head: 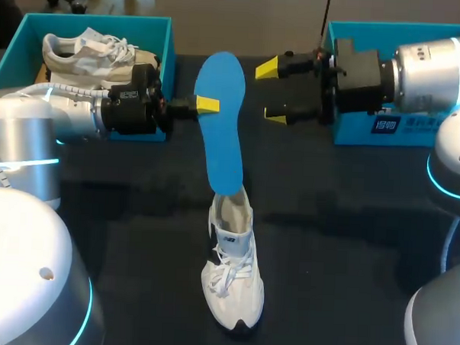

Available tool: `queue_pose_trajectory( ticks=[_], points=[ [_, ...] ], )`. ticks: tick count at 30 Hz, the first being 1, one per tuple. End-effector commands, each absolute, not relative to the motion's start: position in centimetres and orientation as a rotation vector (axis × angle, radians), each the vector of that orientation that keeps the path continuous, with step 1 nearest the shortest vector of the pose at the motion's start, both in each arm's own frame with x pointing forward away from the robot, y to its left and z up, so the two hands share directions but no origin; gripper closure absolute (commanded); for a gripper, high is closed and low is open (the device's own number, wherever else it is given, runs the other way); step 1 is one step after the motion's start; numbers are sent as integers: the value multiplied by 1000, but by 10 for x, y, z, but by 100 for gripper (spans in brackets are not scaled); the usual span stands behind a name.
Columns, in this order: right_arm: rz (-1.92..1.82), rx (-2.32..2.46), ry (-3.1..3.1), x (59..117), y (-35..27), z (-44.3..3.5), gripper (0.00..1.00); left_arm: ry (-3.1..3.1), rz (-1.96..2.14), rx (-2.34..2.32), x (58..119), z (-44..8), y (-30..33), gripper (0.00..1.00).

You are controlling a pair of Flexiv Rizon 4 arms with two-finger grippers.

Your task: Take the shoe out of the shoebox, open the shoe tongue, remove and reinsert the insole, then place the shoe into the shoebox

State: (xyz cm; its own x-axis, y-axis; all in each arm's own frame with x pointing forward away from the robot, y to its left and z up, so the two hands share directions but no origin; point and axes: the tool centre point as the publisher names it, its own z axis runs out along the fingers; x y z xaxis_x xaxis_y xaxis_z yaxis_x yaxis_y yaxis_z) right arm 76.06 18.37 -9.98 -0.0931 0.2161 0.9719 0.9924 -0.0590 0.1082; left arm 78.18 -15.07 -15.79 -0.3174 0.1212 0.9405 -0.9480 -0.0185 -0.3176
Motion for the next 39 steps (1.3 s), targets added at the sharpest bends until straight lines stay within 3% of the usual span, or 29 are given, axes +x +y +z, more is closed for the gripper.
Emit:
queue_pose_trajectory(
  ticks=[1, 21, 39],
  points=[
    [-1235, -1368, -1405, 760, 186, -102, 0, -1349, 1496, 949, 781, -157, -151, 100],
    [-1235, -1368, -1405, 760, 186, -102, 0, -1469, 1605, 657, 796, -134, -127, 100],
    [-1235, -1368, -1405, 760, 186, -102, 0, -1791, 2031, 328, 767, -115, -113, 100]
  ],
)
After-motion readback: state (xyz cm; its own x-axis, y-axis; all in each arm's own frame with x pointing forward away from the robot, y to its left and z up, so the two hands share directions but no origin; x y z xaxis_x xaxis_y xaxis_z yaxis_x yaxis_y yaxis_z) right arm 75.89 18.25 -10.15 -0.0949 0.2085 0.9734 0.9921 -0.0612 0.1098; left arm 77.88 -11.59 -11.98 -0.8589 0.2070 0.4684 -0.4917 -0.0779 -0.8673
